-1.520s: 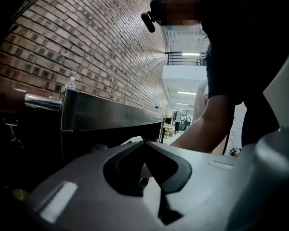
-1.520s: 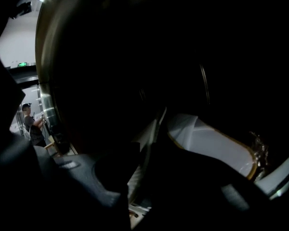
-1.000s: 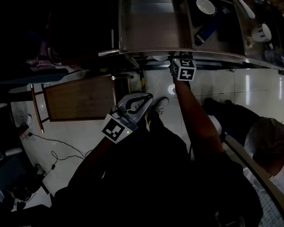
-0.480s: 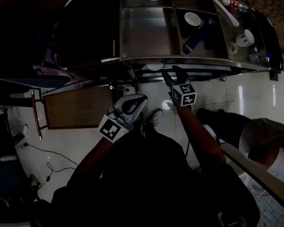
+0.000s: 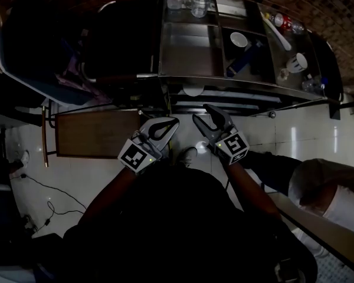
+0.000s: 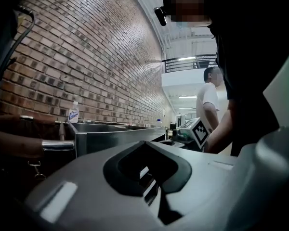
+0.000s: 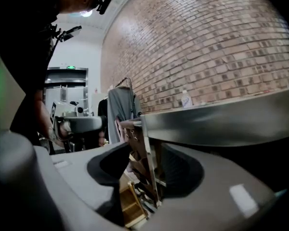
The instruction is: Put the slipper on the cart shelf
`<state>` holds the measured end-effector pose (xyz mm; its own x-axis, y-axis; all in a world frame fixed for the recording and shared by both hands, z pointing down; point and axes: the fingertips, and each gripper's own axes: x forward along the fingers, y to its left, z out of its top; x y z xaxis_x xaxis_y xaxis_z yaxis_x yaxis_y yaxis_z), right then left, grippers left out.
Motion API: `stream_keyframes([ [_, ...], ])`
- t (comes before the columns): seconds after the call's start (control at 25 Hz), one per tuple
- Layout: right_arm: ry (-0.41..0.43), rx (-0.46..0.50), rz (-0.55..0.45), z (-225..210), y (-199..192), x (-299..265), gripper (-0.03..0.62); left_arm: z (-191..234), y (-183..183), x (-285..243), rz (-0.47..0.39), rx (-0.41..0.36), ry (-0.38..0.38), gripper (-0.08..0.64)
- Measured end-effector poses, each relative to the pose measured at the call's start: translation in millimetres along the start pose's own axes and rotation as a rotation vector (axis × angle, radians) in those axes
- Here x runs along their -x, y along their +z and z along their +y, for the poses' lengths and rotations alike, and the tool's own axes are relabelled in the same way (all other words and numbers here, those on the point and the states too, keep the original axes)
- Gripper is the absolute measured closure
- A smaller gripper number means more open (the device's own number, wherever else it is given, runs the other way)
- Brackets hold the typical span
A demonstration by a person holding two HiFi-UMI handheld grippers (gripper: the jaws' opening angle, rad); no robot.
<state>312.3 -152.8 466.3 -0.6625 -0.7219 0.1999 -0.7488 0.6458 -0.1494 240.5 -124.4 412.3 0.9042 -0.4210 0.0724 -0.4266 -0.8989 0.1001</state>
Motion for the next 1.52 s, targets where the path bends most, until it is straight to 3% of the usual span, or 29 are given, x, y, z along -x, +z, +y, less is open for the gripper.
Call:
stream_keyframes([
  [0.08, 0.042, 0.028, -0.033, 17.6, 21.2, 3.1, 0.420, -1.3, 2.4, 5.9, 0.001, -0.004, 0.012, 0.560],
  [0.28, 0.155, 0.044, -0.074, 54.7, 45.3, 4.2, 0.592, -3.3, 7.3, 23.9, -0.009, -0.004, 0.073, 0.560],
  [0.48, 0.254, 0.039, -0.057, 84.7, 37.4, -3.1, 0.592, -6.5, 5.0, 45.3, 0.001, 0.004, 0.138, 0.560],
  [0.64, 0.287, 0.025, -0.055, 114.8, 27.4, -7.5, 0.592, -12.6, 2.5, 70.9, 0.022, -0.040, 0.139, 0.560],
  [0.88, 0.297, 0.016, -0.027, 162.9, 15.2, -20.5, 0.592, -11.3, -7.0, 109.3, 0.052, -0.047, 0.119, 0.560],
  [1.04, 0.242, 0.024, -0.020, 202.6, 10.3, -37.7, 0.592, -10.9, -14.4, 150.1, 0.041, -0.058, 0.054, 0.560],
  [1.32, 0.130, -0.030, -0.054, 292.0, 6.9, -73.1, 0.592, -6.4, -22.9, 256.9, 0.017, -0.035, -0.005, 0.560],
  [1.52, 0.133, -0.007, -0.053, 366.0, 0.7, -105.4, 0.592, 7.9, -25.7, 333.2, -0.015, -0.049, -0.007, 0.560],
])
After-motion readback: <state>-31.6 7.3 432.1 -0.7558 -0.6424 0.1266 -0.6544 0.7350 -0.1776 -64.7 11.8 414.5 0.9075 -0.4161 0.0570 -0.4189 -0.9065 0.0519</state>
